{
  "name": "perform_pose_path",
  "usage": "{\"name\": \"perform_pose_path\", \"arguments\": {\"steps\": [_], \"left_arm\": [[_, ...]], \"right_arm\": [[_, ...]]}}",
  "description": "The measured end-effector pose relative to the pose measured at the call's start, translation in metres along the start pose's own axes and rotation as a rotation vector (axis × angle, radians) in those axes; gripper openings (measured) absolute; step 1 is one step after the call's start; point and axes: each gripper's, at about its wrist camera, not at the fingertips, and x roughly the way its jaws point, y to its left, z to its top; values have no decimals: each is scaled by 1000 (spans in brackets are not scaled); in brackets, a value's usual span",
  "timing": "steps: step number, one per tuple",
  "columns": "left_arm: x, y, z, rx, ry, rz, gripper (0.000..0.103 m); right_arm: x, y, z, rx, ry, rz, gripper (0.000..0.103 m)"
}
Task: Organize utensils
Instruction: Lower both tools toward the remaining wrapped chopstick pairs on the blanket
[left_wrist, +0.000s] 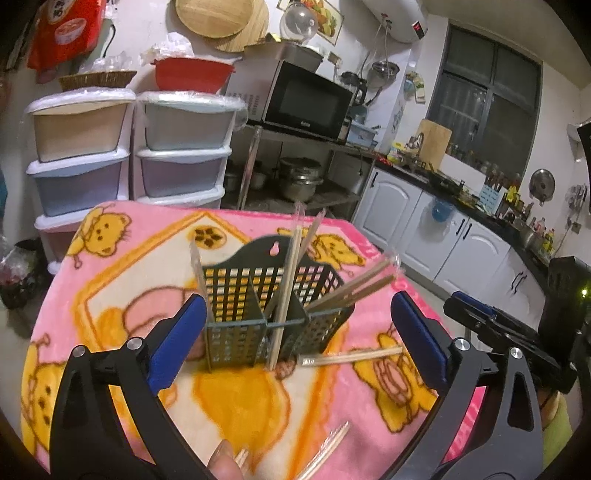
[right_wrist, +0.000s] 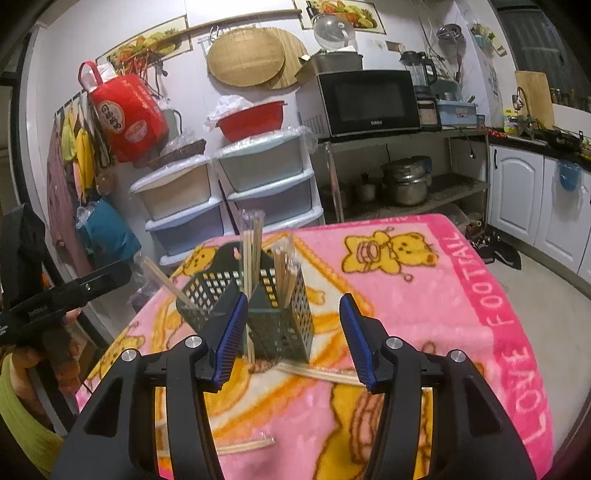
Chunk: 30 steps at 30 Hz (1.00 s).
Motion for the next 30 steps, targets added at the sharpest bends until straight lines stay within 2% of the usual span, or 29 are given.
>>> {"name": "perform_pose_path", "arguments": {"steps": [9, 15, 19, 30], "left_arm": [[7, 11, -23, 4, 91, 9, 92], [23, 15, -40, 46, 204, 11, 92], [32, 21, -54, 44, 272, 5, 89], [45, 26, -82, 60, 383, -8, 82]], "right_arm": [[5, 1, -23, -7, 78, 16, 50], [14, 5, -38, -13, 145, 42, 50], [19, 10, -49, -18, 179, 53, 50], [36, 18, -77, -16, 286, 77, 50]]}}
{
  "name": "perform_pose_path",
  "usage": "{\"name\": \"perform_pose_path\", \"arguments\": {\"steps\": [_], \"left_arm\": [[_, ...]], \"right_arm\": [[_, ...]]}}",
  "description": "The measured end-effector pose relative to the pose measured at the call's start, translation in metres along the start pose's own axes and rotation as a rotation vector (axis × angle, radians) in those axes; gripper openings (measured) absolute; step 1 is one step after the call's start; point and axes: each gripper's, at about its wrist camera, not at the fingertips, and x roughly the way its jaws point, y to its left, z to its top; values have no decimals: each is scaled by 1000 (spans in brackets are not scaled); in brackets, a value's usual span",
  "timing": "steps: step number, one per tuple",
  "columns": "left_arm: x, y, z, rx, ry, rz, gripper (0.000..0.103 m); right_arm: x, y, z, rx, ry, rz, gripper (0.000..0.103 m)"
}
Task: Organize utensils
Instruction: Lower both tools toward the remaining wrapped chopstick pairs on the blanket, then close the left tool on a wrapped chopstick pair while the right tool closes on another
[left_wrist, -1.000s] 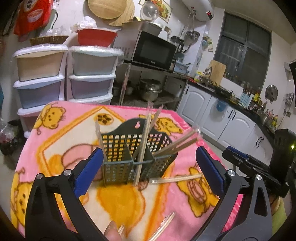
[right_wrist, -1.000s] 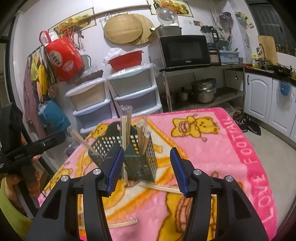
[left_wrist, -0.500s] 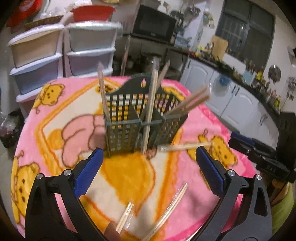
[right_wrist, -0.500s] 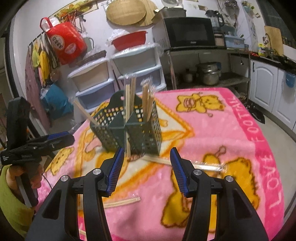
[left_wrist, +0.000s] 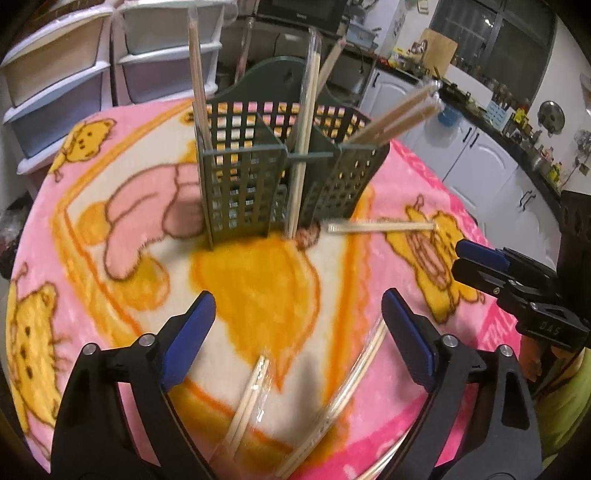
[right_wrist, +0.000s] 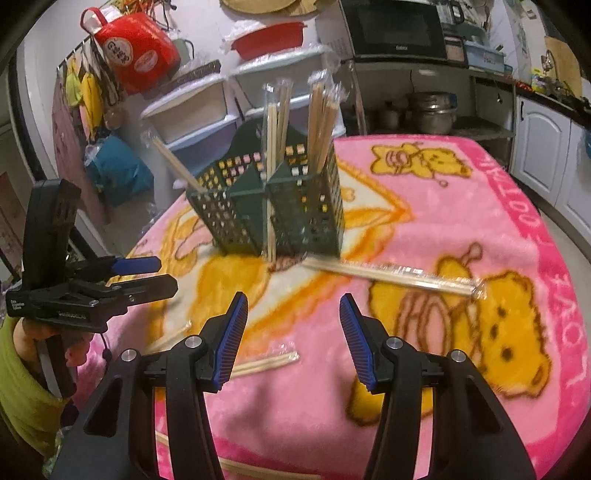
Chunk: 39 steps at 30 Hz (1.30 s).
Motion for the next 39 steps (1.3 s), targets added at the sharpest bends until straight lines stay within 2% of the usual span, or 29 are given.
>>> {"name": "perform_pose_path", "arguments": {"steps": [7, 9, 13, 21, 28, 31, 33, 36, 39], "left_arm": [[15, 5, -19, 6, 66, 0, 78], [19, 7, -25, 1, 84, -1, 72], [24, 11, -33, -9, 102, 0, 70], [34, 12, -46, -14, 130, -2, 47], [36, 17, -51, -20, 127, 5, 40], [38, 19, -52, -22, 126, 16, 33], [38, 21, -51, -20, 124, 26, 26], [40, 22, -51, -17, 119, 38, 18], [41, 24, -49, -21, 118, 41, 14]], "right_arm": [[15, 4, -12, 1, 57, 10, 50], [19, 5, -15, 1, 69, 11, 50], [27, 5, -19, 13, 98, 7, 50], [45, 5, -28, 36, 150, -11, 50], [59, 11, -31, 44, 183, -11, 49], [68, 13, -34, 47, 209, -18, 41], [70, 15, -34, 38, 205, -27, 41], [73, 16, -32, 34, 197, -36, 32], [77, 16, -31, 31, 187, -44, 25]]}}
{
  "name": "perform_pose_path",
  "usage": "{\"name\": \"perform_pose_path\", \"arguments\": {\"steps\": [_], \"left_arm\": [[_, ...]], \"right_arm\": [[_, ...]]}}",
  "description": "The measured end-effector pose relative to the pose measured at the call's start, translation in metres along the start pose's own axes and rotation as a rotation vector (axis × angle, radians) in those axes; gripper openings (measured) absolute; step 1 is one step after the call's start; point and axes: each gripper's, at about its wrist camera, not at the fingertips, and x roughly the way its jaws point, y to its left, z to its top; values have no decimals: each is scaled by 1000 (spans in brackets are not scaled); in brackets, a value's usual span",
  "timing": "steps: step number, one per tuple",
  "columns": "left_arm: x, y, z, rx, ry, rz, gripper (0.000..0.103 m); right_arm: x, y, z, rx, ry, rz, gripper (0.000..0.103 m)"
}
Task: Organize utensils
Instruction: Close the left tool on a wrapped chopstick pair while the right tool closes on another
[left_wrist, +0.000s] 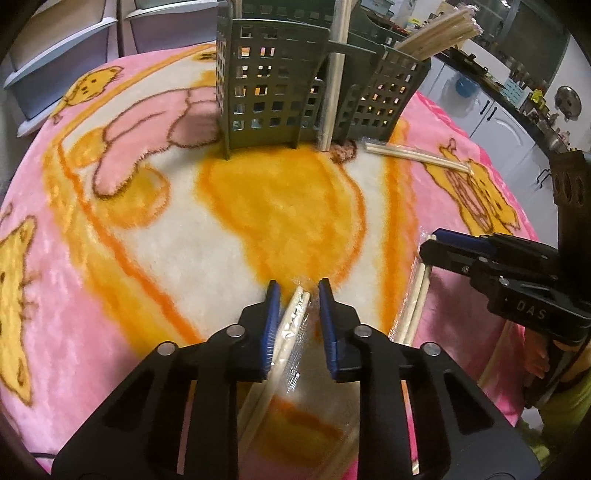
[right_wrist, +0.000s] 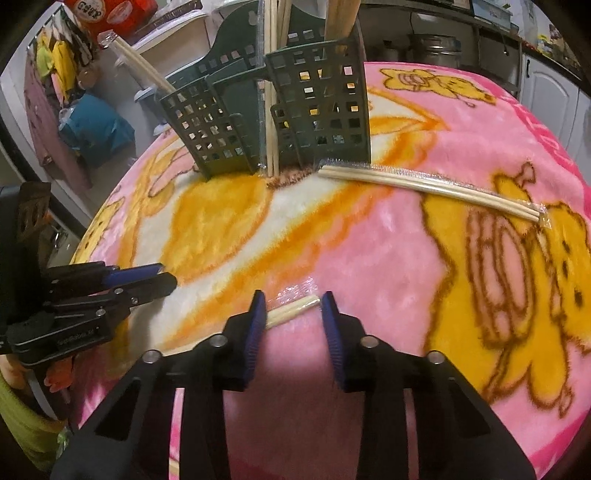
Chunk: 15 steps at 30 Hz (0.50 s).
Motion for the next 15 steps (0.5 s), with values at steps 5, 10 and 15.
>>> {"name": "perform_pose_path", "arguments": {"steps": [5, 10, 15], "left_arm": [[1, 1, 4, -1, -1, 8, 10], [1, 1, 10, 0, -2, 12, 9], [-7, 1, 23, 0, -35, 6, 8]], "right_arm": [[5, 0, 6, -4, -14, 2, 14], [5, -6, 16, 35, -21, 57, 6], [-9, -8, 31, 37, -73, 76, 5]]}}
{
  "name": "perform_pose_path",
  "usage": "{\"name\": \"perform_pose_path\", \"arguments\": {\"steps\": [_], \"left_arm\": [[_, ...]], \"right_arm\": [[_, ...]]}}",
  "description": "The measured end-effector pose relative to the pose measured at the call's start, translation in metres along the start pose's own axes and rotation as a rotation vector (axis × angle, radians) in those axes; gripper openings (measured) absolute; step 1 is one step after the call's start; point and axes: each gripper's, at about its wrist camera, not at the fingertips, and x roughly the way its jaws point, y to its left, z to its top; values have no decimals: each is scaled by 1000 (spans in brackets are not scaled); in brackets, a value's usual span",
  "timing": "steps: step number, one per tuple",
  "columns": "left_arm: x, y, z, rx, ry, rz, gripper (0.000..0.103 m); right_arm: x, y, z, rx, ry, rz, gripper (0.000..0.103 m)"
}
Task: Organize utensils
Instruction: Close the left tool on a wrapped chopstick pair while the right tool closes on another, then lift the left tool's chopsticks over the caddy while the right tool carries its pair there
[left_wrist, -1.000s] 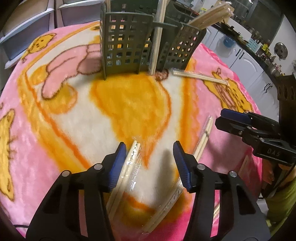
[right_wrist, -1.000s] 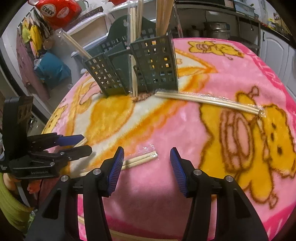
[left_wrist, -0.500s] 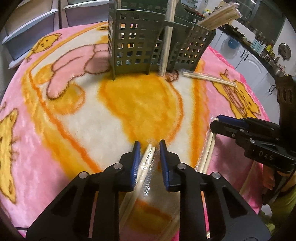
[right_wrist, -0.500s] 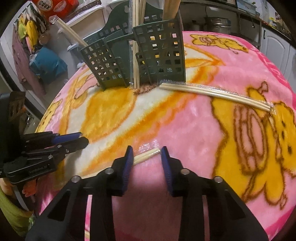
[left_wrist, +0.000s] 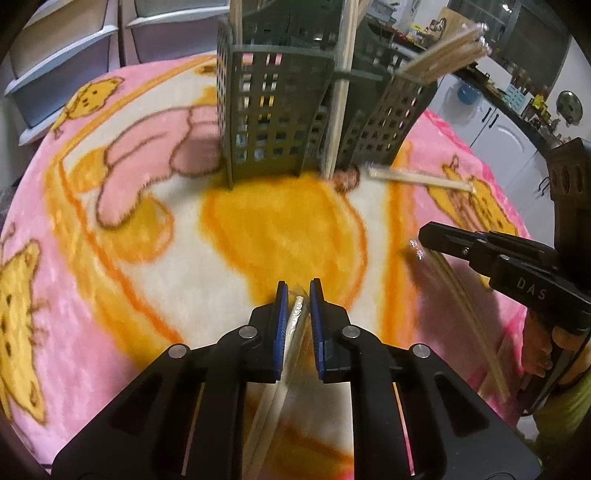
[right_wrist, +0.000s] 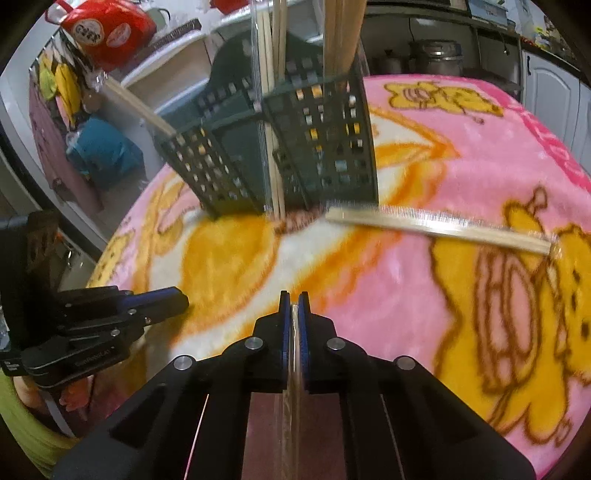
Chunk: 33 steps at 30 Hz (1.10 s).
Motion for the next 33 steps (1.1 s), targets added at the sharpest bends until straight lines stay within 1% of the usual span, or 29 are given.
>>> {"name": "perform_pose_path", "arguments": {"steps": [3, 7, 15, 23, 33], "left_arm": [[-8, -1, 10, -1, -27, -6, 7], [-25, -5, 26, -3, -85, -23, 6], [-57, -19, 57, 6, -183, -55, 6], [-84, -33, 83, 22, -272, -71, 4], [-105, -43, 105, 28, -349, -89, 4]], "right_arm": [[-9, 1, 9, -1, -26, 16, 5], [-24, 2, 24, 1, -68, 49, 5], [-62, 13, 50, -42, -168, 85, 5], [-91, 24, 73, -79, -261, 95, 5], [-112, 29, 90, -103, -350, 85, 5]]}}
